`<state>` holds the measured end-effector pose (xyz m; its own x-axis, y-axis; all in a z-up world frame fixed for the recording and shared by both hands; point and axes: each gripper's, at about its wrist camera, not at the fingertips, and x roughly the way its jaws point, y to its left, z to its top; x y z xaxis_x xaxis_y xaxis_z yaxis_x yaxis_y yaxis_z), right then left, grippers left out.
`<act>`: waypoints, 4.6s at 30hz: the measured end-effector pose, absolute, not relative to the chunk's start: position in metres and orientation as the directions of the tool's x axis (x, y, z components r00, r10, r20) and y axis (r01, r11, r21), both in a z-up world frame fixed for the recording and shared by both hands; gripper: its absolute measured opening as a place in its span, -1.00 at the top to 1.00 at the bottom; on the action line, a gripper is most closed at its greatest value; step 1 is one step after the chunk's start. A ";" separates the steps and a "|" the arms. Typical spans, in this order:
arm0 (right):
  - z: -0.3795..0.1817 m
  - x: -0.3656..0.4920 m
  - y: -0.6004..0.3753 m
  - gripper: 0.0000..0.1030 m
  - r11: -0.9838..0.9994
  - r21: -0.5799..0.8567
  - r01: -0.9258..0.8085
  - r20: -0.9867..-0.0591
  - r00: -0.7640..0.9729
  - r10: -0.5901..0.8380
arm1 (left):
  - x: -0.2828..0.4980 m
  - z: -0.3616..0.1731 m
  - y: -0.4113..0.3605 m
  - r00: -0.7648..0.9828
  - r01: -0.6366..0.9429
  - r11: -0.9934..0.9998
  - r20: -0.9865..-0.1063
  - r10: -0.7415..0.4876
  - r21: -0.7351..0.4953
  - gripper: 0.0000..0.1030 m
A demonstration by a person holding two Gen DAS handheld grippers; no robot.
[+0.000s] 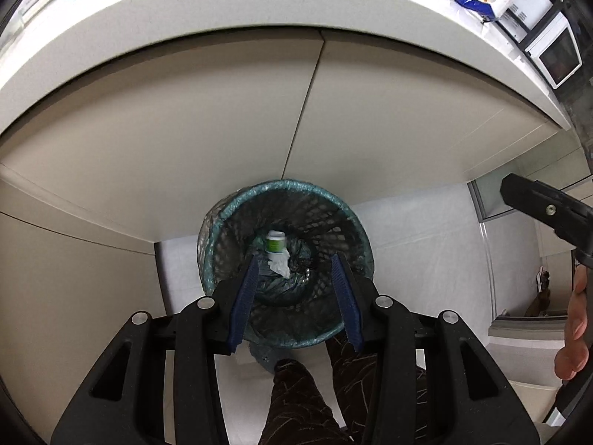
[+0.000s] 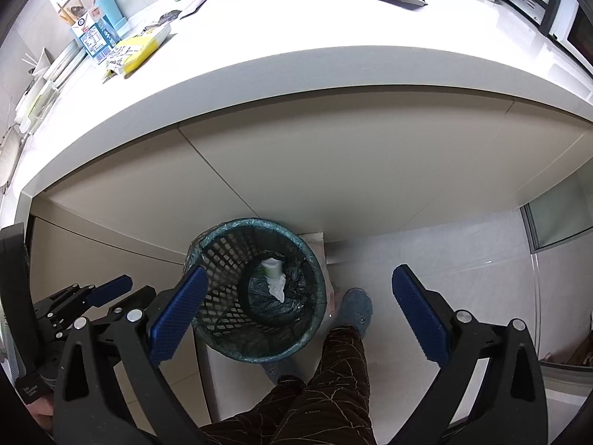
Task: Collect trash
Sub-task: 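Move both open tools back up toward the counter items, then grasp the yellow snack wrapper with the left tool while the right tool grasps the blue snack bag, then carry the yellow wrapper and blue bag with both tools over the wastebasket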
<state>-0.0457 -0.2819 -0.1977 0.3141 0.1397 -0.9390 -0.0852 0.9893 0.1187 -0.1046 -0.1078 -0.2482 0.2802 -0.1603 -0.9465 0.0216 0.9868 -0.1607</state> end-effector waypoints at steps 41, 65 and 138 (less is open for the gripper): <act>-0.091 0.124 -0.345 -0.85 0.991 0.068 -0.118 -0.826 0.550 0.122 | 0.030 -0.101 -0.065 0.568 -0.131 0.984 -0.822 -0.025 -0.121 -0.88; -0.141 0.212 -0.360 -0.55 0.975 0.142 -0.173 -0.906 0.373 0.199 | 0.112 -0.148 -0.083 0.426 -0.167 0.985 -0.904 0.028 -0.048 -0.86; -0.097 0.065 -0.249 0.79 0.935 0.174 -0.307 -0.847 0.438 0.302 | -0.033 -0.106 -0.030 0.529 -0.109 0.980 -0.844 -0.085 -0.167 0.89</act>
<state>0.0655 -0.2493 -0.0974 0.4376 0.3017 -0.8471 -0.3073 0.9355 0.1744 -0.0333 -0.0296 -0.1057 0.5288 -0.0853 -0.8445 -0.1094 0.9798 -0.1674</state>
